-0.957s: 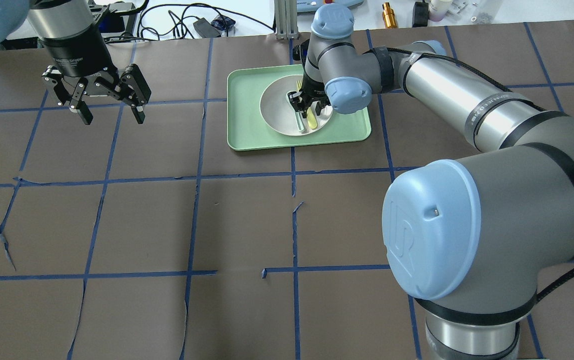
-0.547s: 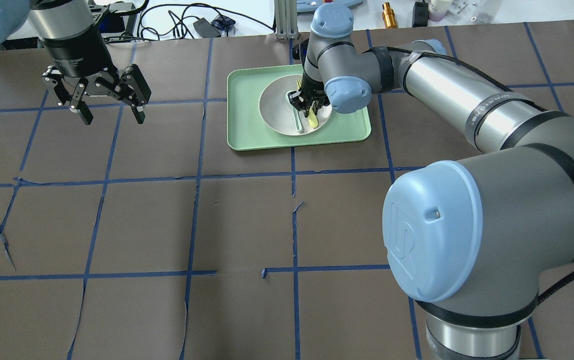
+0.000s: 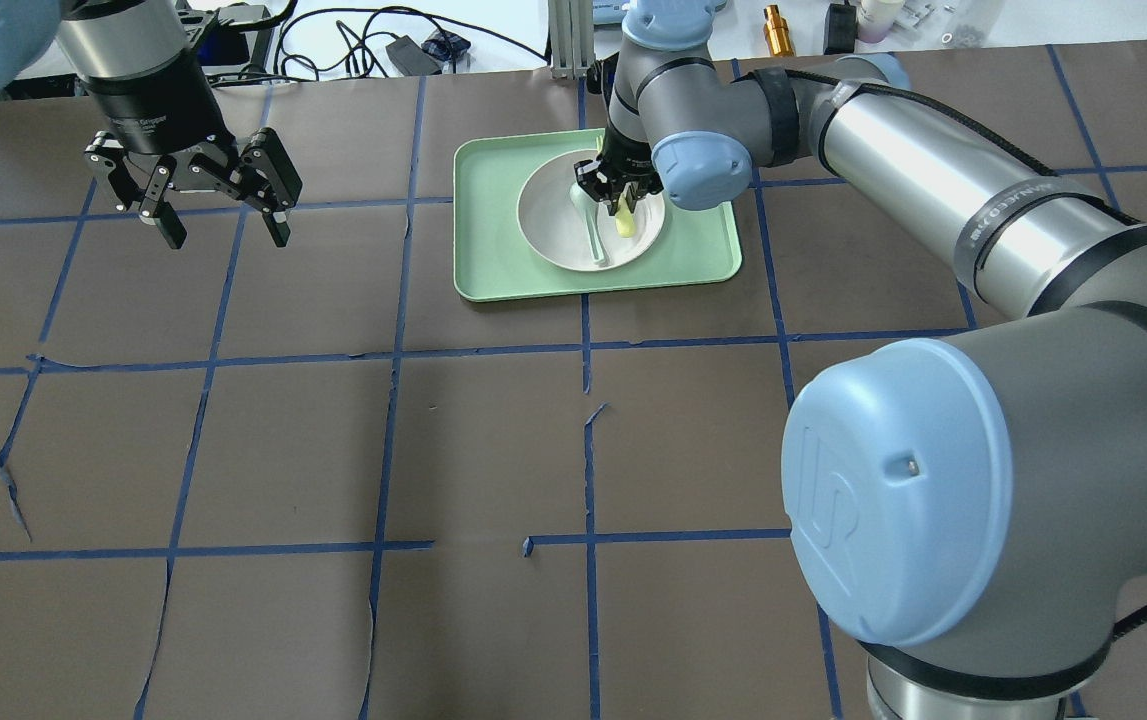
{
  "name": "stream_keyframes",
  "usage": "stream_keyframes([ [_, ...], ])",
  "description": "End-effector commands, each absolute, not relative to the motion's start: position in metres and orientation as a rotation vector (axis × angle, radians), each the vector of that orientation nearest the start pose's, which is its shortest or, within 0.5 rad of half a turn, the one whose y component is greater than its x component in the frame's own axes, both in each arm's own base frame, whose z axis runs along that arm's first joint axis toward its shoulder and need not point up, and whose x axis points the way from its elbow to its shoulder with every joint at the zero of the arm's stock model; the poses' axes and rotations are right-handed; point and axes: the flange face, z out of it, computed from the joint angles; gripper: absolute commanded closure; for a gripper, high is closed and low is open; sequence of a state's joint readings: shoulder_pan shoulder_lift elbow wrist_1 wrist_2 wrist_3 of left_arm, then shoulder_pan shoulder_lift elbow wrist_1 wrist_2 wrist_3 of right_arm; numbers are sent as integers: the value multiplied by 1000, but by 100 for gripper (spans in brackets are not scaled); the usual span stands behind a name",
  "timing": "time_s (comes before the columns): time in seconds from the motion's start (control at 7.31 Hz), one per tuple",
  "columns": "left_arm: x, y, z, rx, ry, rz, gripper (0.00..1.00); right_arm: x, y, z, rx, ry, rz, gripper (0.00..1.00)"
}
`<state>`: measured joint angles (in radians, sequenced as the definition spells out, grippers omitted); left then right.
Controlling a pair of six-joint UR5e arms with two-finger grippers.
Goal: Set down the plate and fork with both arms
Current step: 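Lift the yellow fork with the right gripper and set it beside the plate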
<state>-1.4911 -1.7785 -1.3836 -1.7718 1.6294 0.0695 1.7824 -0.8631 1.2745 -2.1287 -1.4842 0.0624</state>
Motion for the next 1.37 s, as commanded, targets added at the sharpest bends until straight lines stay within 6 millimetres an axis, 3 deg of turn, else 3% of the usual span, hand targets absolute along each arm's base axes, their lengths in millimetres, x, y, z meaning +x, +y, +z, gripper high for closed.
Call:
stream_keyframes([
  [0.0,-83,-563,452,-7,3082,347,0,270,-707,267,-187,3027,-226,100],
  [0.14,-83,-563,452,-7,3082,347,0,224,-721,261,-90,3009,-205,100],
  [0.27,-84,-563,452,-7,3082,347,0,200,-727,249,-83,2985,-180,100],
  [0.55,-88,-562,448,-19,3080,356,0,193,-732,217,-77,2986,-124,100],
  [0.82,-89,-561,447,-19,3080,358,0,195,-734,199,-72,2975,-84,100],
  [0.96,-89,-561,447,-16,3080,358,0,195,-734,199,-74,2969,-84,86],
  [1.09,-89,-561,447,-16,3080,358,0,195,-732,200,-81,2970,-84,1],
  [1.23,-89,-561,447,-16,3080,358,0,193,-730,210,-86,2980,-97,0],
])
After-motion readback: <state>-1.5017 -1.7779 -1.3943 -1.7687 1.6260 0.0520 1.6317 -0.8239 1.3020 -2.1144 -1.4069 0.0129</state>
